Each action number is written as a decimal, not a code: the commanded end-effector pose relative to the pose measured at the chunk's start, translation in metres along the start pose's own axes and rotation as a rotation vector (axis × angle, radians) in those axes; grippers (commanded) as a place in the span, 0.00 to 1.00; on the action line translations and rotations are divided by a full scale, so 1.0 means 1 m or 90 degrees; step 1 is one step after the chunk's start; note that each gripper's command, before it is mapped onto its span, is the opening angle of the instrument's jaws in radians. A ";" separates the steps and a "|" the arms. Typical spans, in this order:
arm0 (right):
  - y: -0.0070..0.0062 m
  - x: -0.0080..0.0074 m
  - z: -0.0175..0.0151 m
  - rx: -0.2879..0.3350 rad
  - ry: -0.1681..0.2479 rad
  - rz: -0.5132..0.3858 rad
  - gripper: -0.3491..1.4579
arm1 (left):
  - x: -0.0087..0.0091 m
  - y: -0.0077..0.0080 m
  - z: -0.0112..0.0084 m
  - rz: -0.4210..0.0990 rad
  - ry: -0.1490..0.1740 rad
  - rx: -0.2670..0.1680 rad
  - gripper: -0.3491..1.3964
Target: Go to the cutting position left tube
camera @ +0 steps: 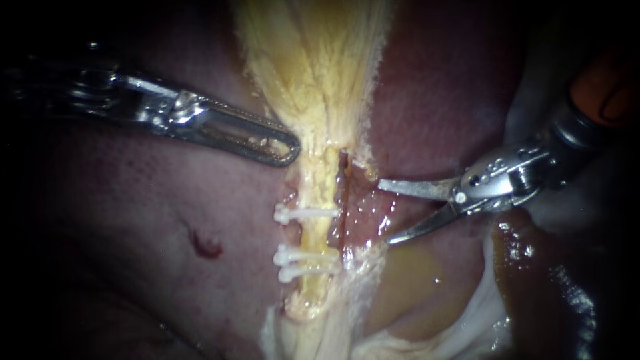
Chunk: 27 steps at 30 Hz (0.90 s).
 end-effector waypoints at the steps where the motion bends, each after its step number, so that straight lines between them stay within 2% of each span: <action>1: 0.0000 0.0001 0.0000 0.000 0.000 0.000 0.99 | -0.0001 0.0000 -0.0003 0.000 0.000 0.002 0.00; 5: 0.0000 0.0001 0.0000 0.000 0.000 0.000 0.99 | -0.0003 -0.0001 -0.0018 -0.004 0.004 0.009 0.00; 10: 0.0000 0.0002 0.0001 -0.002 0.000 0.000 0.99 | -0.0007 0.0002 -0.0052 -0.010 -0.001 0.002 0.00; 14: -0.0001 0.0003 0.0002 0.001 0.000 0.001 0.99 | -0.0011 0.0002 -0.0069 -0.012 -0.002 -0.004 0.00; 21: -0.0004 0.0005 0.0010 0.012 0.000 0.000 0.99 | -0.0011 -0.0006 -0.0071 -0.013 -0.006 -0.007 0.00; 27: -0.0014 0.0006 0.0033 0.029 0.003 -0.004 0.99 | -0.0010 -0.0008 -0.0067 -0.014 -0.007 -0.009 0.00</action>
